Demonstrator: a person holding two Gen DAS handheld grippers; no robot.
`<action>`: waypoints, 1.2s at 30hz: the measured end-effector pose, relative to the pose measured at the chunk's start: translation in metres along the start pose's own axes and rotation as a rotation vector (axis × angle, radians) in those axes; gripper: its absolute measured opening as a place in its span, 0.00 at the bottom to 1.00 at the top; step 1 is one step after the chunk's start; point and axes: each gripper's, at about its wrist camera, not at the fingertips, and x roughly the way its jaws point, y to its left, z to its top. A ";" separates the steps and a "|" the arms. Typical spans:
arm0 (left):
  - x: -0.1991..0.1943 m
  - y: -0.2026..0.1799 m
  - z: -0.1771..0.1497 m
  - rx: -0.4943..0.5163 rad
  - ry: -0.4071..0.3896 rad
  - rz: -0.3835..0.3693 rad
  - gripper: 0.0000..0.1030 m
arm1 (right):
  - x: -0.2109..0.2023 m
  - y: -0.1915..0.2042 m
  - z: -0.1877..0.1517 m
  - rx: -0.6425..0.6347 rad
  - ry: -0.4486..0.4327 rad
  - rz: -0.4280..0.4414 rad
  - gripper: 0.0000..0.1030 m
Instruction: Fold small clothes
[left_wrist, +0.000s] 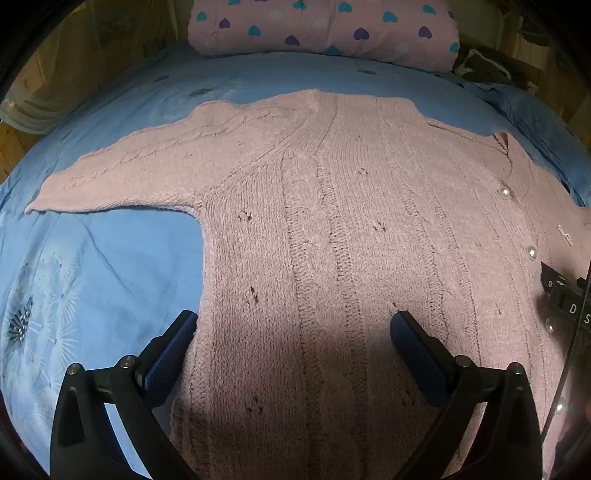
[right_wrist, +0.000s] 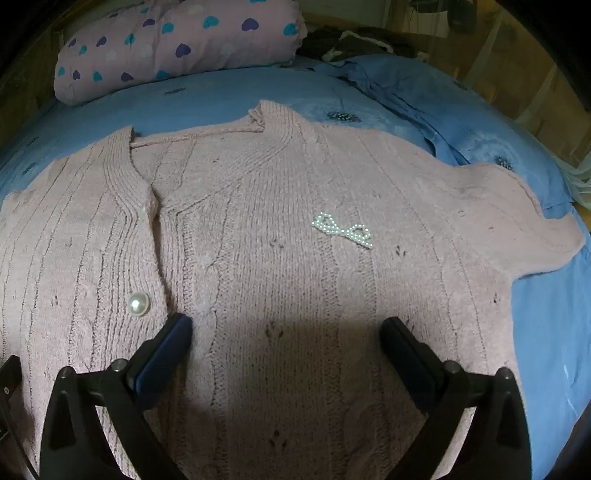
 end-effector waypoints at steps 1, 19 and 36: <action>0.000 0.000 0.000 0.000 0.000 0.000 0.86 | 0.000 0.000 0.000 0.000 0.000 0.000 1.00; -0.003 -0.001 -0.001 0.006 -0.001 0.011 0.86 | -0.001 0.001 0.000 -0.001 -0.001 -0.002 1.00; 0.006 0.001 0.004 -0.007 0.005 0.030 0.86 | 0.002 -0.006 0.001 0.022 0.005 0.040 1.00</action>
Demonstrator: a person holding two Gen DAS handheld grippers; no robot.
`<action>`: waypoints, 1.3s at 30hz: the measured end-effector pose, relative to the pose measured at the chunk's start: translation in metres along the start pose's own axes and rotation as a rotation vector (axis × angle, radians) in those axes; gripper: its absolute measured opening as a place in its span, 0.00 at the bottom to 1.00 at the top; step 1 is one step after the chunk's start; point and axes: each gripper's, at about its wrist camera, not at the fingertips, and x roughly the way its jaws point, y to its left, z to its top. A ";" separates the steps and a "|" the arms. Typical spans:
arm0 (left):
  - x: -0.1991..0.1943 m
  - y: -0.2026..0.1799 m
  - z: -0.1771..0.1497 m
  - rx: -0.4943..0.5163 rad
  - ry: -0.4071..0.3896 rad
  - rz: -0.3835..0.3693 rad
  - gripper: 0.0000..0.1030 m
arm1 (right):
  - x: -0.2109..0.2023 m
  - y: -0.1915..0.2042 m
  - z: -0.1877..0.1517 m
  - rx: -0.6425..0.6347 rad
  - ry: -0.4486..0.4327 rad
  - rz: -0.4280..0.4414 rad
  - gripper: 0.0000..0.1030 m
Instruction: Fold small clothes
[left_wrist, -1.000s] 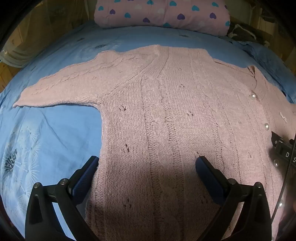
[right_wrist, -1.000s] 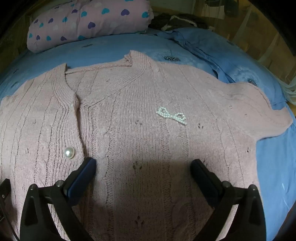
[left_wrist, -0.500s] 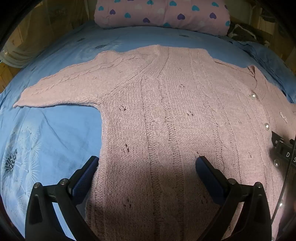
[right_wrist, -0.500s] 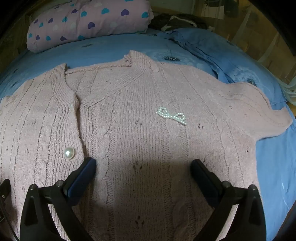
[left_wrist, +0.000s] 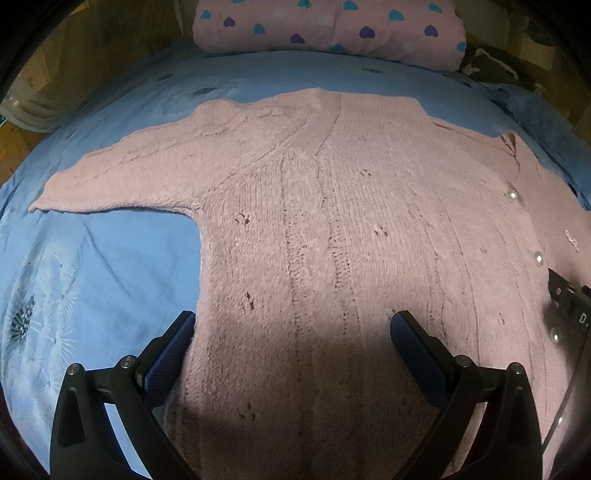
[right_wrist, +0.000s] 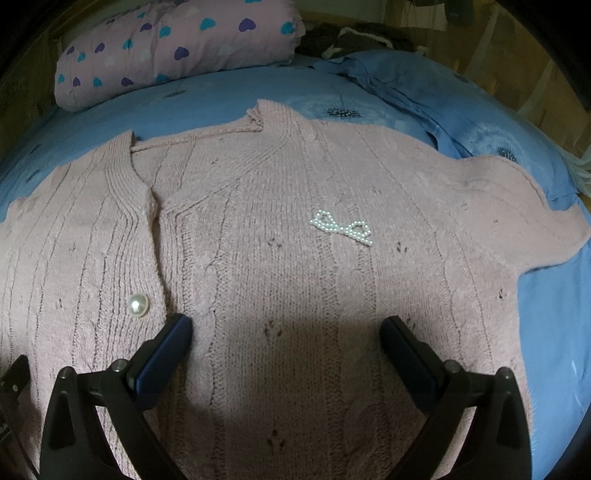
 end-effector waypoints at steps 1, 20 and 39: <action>0.001 -0.002 0.002 0.001 0.002 -0.002 0.86 | 0.000 0.000 0.000 0.001 0.000 0.001 1.00; 0.005 -0.005 0.004 -0.029 0.002 0.019 0.86 | 0.000 0.000 0.000 0.001 0.001 0.000 1.00; 0.008 0.000 0.011 -0.055 0.003 0.000 0.86 | 0.000 0.000 0.000 0.002 0.001 0.000 1.00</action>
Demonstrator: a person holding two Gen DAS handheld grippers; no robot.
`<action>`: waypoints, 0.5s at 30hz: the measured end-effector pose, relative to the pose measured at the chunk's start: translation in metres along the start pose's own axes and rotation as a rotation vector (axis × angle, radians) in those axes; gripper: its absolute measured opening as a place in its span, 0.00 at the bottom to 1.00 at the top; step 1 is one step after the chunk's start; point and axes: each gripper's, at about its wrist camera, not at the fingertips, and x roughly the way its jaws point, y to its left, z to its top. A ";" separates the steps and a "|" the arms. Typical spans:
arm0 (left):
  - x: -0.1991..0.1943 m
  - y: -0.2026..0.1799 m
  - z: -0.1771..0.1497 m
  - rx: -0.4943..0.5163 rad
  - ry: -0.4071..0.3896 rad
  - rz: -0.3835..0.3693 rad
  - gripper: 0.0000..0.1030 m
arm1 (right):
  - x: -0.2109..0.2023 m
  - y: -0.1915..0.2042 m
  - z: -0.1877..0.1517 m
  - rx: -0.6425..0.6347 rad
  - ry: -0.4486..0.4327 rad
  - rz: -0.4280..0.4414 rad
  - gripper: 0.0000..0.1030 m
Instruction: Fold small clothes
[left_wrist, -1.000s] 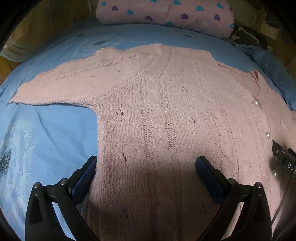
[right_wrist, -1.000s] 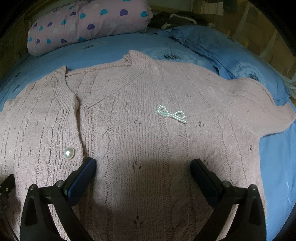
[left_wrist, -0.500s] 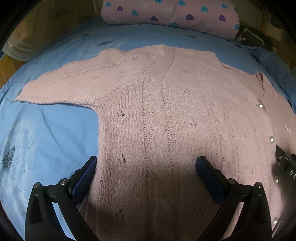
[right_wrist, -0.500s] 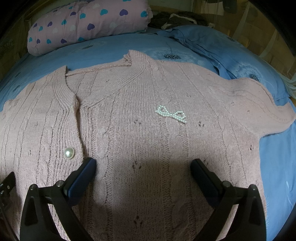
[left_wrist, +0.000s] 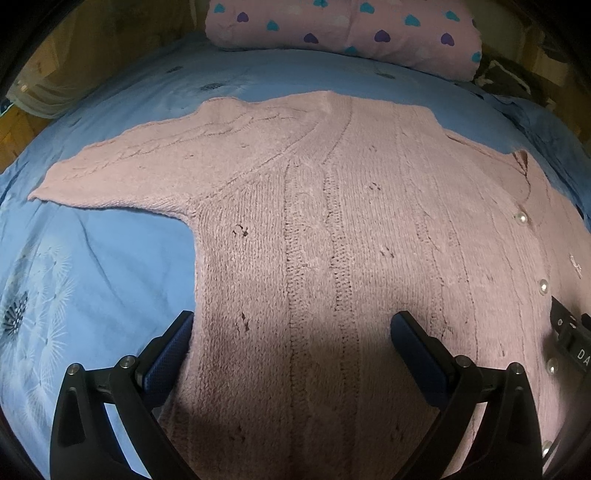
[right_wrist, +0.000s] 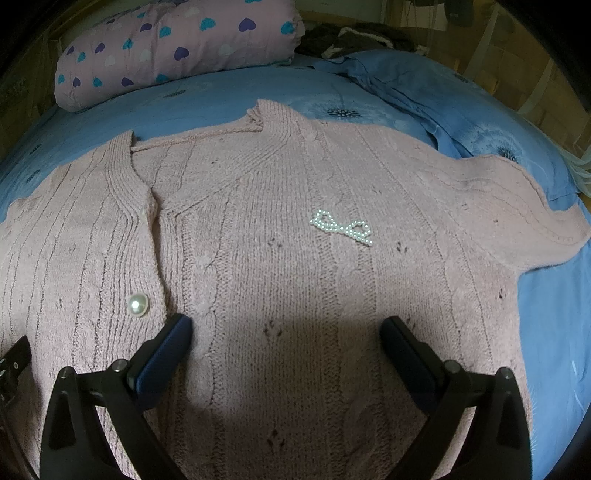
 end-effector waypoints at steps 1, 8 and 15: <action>0.000 0.000 0.000 -0.001 -0.001 0.000 0.86 | 0.000 0.000 0.000 0.000 0.000 0.000 1.00; 0.000 0.003 0.001 -0.006 -0.003 -0.007 0.86 | 0.000 0.000 0.000 0.000 0.000 0.000 1.00; 0.000 0.001 0.000 -0.009 -0.003 -0.004 0.86 | 0.000 0.000 0.000 0.000 0.000 0.000 1.00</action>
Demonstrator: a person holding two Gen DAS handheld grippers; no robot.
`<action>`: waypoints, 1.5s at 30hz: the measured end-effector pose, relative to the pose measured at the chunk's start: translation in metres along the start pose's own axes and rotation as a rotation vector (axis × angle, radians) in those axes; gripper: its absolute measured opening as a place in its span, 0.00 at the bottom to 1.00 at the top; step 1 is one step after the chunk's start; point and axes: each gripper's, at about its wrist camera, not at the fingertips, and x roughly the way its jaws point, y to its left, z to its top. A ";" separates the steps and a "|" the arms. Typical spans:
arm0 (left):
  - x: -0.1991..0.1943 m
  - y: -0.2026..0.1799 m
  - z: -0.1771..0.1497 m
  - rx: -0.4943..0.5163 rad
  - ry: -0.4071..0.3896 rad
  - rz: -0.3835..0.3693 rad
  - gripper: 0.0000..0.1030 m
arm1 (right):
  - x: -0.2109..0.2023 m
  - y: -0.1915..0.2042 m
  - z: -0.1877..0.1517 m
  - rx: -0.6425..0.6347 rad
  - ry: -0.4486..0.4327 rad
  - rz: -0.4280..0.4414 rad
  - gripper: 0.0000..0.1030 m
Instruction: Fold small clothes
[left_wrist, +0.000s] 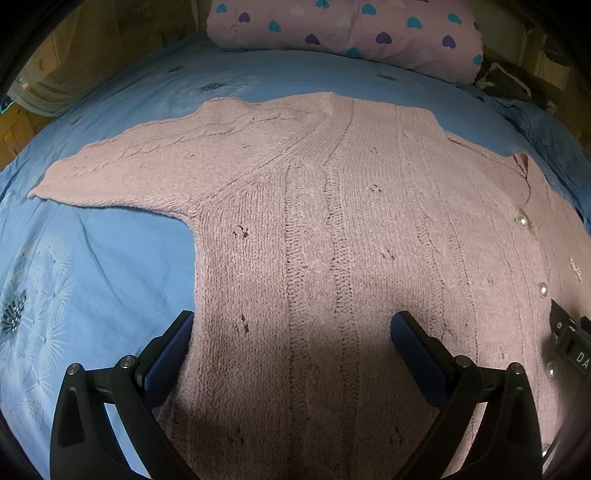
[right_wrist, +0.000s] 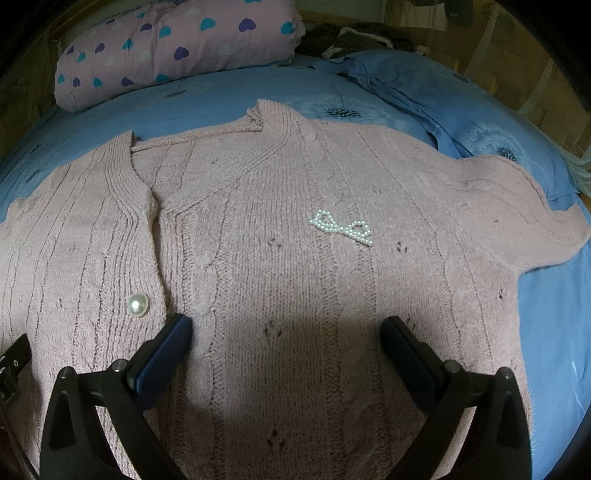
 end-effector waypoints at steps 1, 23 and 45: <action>0.000 0.000 0.000 0.000 0.000 0.001 0.86 | 0.000 0.000 0.000 0.000 0.000 0.000 1.00; -0.038 0.098 0.047 -0.152 -0.032 -0.105 0.69 | 0.000 0.000 0.000 0.000 0.000 0.000 1.00; 0.056 0.453 0.111 -0.723 -0.149 -0.007 0.55 | -0.002 0.001 -0.002 0.009 -0.003 0.008 1.00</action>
